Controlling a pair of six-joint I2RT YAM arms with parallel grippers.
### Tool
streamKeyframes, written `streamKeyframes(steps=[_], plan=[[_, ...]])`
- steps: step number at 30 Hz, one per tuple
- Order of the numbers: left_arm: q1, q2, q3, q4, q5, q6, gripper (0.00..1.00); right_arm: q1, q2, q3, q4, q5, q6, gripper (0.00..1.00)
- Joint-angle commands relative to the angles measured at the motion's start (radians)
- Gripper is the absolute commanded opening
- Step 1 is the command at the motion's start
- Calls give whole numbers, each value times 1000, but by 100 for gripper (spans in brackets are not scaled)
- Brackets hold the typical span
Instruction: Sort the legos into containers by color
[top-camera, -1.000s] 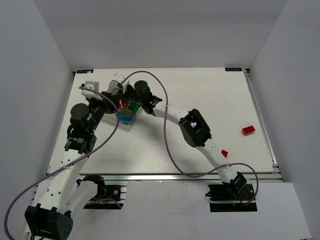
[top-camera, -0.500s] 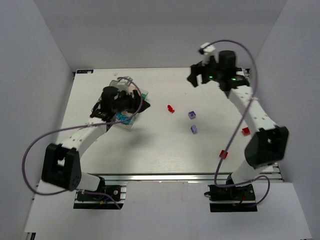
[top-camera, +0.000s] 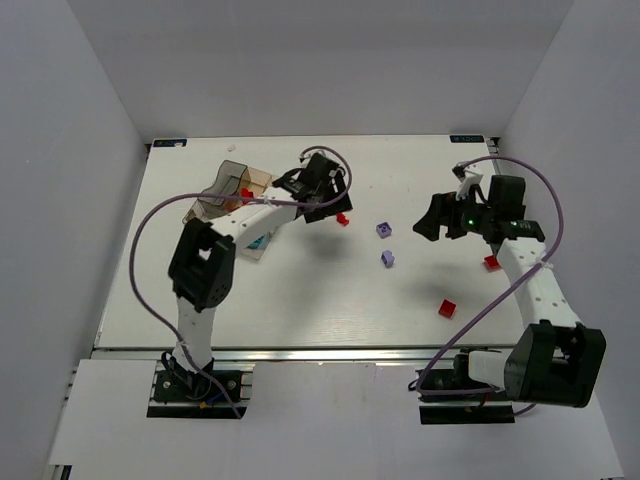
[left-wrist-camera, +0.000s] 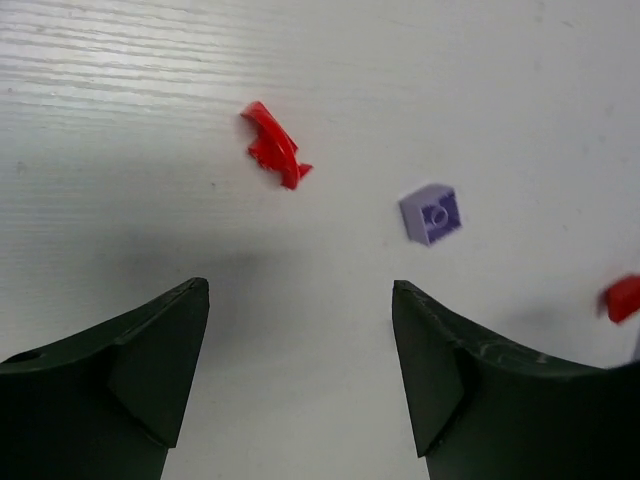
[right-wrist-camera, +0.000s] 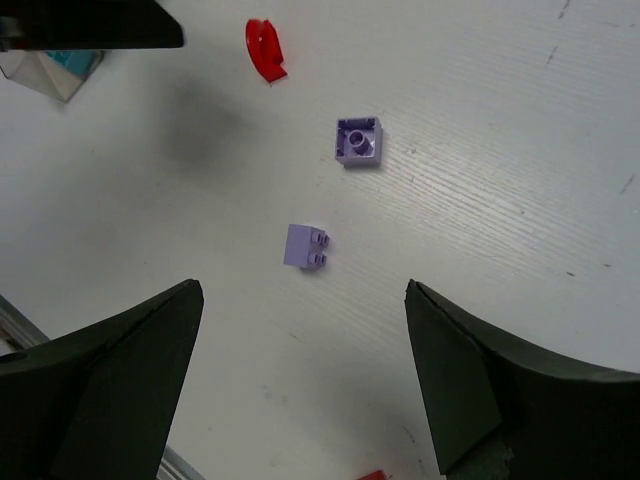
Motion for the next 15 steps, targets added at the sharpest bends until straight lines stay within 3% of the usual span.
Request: streamKeyframes(steps=[1, 2, 5, 15], plan=[[-27, 114, 211, -271, -217, -133, 83, -47, -80, 33, 43, -63, 30, 87], [-39, 202, 342, -315, -237, -148, 83, -49, -91, 24, 49, -66, 30, 86], [-51, 305, 517, -429, -274, -174, 82, -75, -112, 1, 53, -85, 30, 86], [-51, 433, 579, -391, -314, -217, 77, -145, -140, -20, 59, -132, 18, 85]])
